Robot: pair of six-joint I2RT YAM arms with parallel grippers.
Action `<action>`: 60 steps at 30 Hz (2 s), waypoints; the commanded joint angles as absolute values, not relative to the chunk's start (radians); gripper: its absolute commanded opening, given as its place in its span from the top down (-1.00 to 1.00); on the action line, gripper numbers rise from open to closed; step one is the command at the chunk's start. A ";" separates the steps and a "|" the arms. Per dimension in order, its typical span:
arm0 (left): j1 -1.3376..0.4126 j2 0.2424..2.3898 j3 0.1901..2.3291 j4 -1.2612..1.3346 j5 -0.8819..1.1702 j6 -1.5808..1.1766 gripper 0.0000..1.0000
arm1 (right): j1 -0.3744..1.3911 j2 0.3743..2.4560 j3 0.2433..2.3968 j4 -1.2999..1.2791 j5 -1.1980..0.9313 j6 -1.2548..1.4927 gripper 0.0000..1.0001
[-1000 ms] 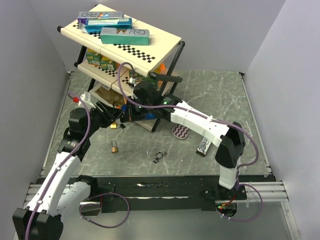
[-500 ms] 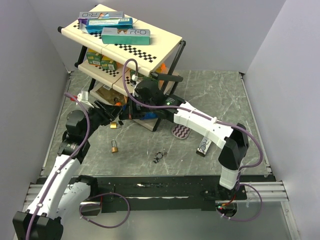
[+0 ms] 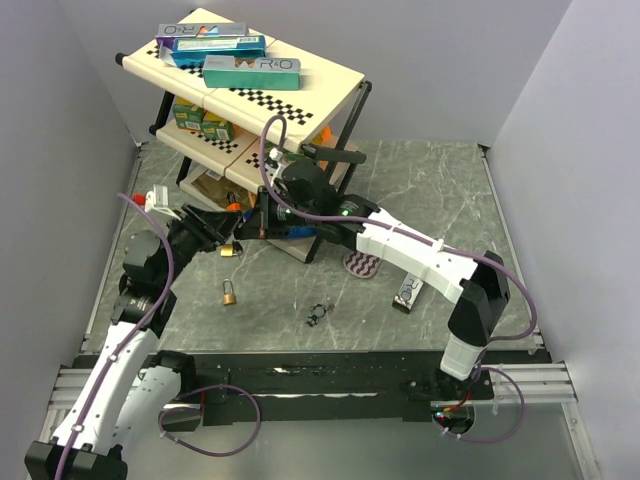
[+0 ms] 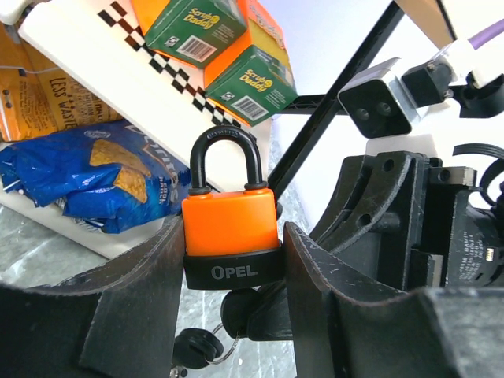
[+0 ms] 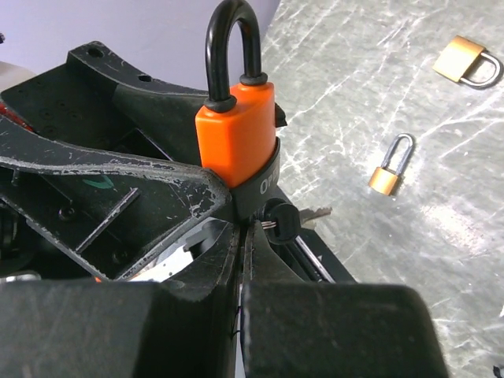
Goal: Unlock with the key
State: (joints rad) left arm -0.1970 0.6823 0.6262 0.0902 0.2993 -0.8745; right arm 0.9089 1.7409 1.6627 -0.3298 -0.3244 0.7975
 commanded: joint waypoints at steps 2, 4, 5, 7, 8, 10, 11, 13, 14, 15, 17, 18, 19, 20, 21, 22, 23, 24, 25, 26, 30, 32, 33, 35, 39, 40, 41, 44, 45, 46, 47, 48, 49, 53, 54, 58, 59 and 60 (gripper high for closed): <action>-0.252 0.609 0.629 0.173 0.660 -0.936 0.98 | 0.804 1.686 1.612 -0.005 -0.107 0.905 1.00; -0.252 0.604 0.626 0.182 0.667 -0.939 0.98 | 0.798 1.671 1.574 0.041 -0.117 0.922 1.00; -0.252 0.601 0.620 0.196 0.670 -0.943 0.98 | 0.796 1.667 1.566 0.040 -0.118 0.922 1.00; -0.252 0.595 0.618 0.204 0.675 -0.945 0.98 | 0.793 1.660 1.559 0.041 -0.120 0.916 1.00; -0.252 0.592 0.617 0.209 0.675 -0.946 0.98 | 0.792 1.657 1.549 0.046 -0.123 0.917 1.00; -0.252 0.591 0.615 0.204 0.673 -0.946 0.98 | 0.793 1.651 1.539 0.057 -0.123 0.920 1.00; -0.252 0.592 0.617 0.203 0.673 -0.946 0.98 | 0.793 1.649 1.539 0.052 -0.121 0.916 1.00; -0.252 0.601 0.620 0.187 0.666 -0.943 0.98 | 0.793 1.654 1.549 0.038 -0.120 0.896 1.00; -0.252 0.604 0.630 0.169 0.654 -0.936 0.98 | 0.793 1.655 1.561 0.023 -0.120 0.884 1.00; -0.252 0.609 0.638 0.114 0.637 -0.930 0.98 | 0.796 1.655 1.568 0.014 -0.120 0.858 1.00; -0.252 0.638 0.673 0.022 0.562 -0.899 0.98 | 0.802 1.655 1.581 0.005 -0.121 0.824 1.00; -0.252 0.650 0.686 -0.047 0.543 -0.887 0.98 | 0.813 1.655 1.585 -0.039 -0.121 0.784 1.00; -0.252 0.673 0.696 -0.072 0.523 -0.879 0.98 | 0.818 1.648 1.585 -0.052 -0.121 0.766 0.95; -0.252 0.686 0.713 -0.089 0.502 -0.865 0.98 | 0.825 1.643 1.572 -0.060 -0.123 0.746 0.88; -0.252 0.696 0.719 -0.104 0.497 -0.855 0.98 | 0.836 1.634 1.560 -0.075 -0.124 0.714 0.66; -0.252 0.712 0.732 -0.121 0.494 -0.845 0.98 | 0.842 1.615 1.545 -0.078 -0.126 0.700 0.54; -0.252 0.718 0.738 -0.129 0.489 -0.827 0.98 | 0.847 1.603 1.513 -0.081 -0.127 0.686 0.43; -0.252 0.722 0.742 -0.136 0.483 -0.816 0.98 | 0.850 1.589 1.494 -0.086 -0.130 0.658 0.19; -0.252 0.732 0.750 -0.159 0.477 -0.804 0.98 | 0.854 1.559 1.476 -0.089 -0.130 0.649 0.08; -0.252 0.735 0.750 -0.166 0.465 -0.780 0.98 | 0.856 1.542 1.438 -0.089 -0.130 0.638 -0.03; -0.250 0.741 0.730 -0.152 0.474 -0.764 0.98 | 0.856 1.438 1.341 -0.091 -0.124 0.604 -0.30; -0.250 0.745 0.724 -0.146 0.479 -0.762 0.98 | 0.856 1.404 1.292 -0.097 -0.118 0.598 -0.34; -0.250 0.746 0.724 -0.146 0.489 -0.758 0.98 | 0.856 1.385 1.276 -0.095 -0.120 0.586 -0.36; -0.249 0.750 0.727 -0.147 0.506 -0.735 0.98 | 0.854 1.330 1.246 -0.091 -0.138 0.557 -0.39; -0.249 0.744 0.739 -0.140 0.618 -0.675 0.98 | 0.854 1.264 1.258 -0.123 -0.225 0.470 -0.46; -0.249 0.744 0.752 -0.144 0.676 -0.651 0.98 | 0.856 1.259 1.281 -0.136 -0.259 0.448 -0.46; -0.249 0.747 0.758 -0.146 0.707 -0.640 0.98 | 0.856 1.258 1.292 -0.155 -0.314 0.408 -0.46; -0.247 0.767 0.785 -0.181 0.863 -0.600 0.98 | 0.854 1.249 1.315 -0.205 -0.438 0.350 -0.47; -0.247 0.775 0.793 -0.192 0.899 -0.592 0.98 | 0.854 1.249 1.319 -0.216 -0.466 0.335 -0.47; -0.247 0.791 0.811 -0.225 0.931 -0.571 0.98 | 0.853 1.250 1.331 -0.225 -0.491 0.319 -0.48; -0.248 0.799 0.819 -0.239 0.989 -0.562 0.98 | 0.853 1.252 1.336 -0.235 -0.512 0.289 -0.48; -0.247 0.804 0.825 -0.248 1.011 -0.557 0.98 | 0.854 1.261 1.344 -0.250 -0.543 0.273 -0.48; -0.247 0.810 0.833 -0.247 1.034 -0.558 0.98 | 0.853 1.265 1.356 -0.253 -0.558 0.256 -0.48; -0.249 0.813 0.834 -0.218 1.094 -0.581 0.98 | 0.839 1.296 1.385 -0.264 -0.617 0.206 -0.48; -0.247 0.819 0.836 -0.218 1.113 -0.583 0.98 | 0.833 1.308 1.388 -0.258 -0.635 0.206 -0.48; -0.249 0.821 0.836 -0.187 1.146 -0.607 0.98 | 0.819 1.344 1.413 -0.241 -0.724 0.201 -0.48; -0.249 0.822 0.835 -0.184 1.149 -0.607 0.98 | 0.815 1.351 1.417 -0.244 -0.733 0.195 -0.48; -0.250 0.821 0.834 -0.183 1.150 -0.609 0.98 | 0.815 1.367 1.422 -0.247 -0.741 0.193 -0.48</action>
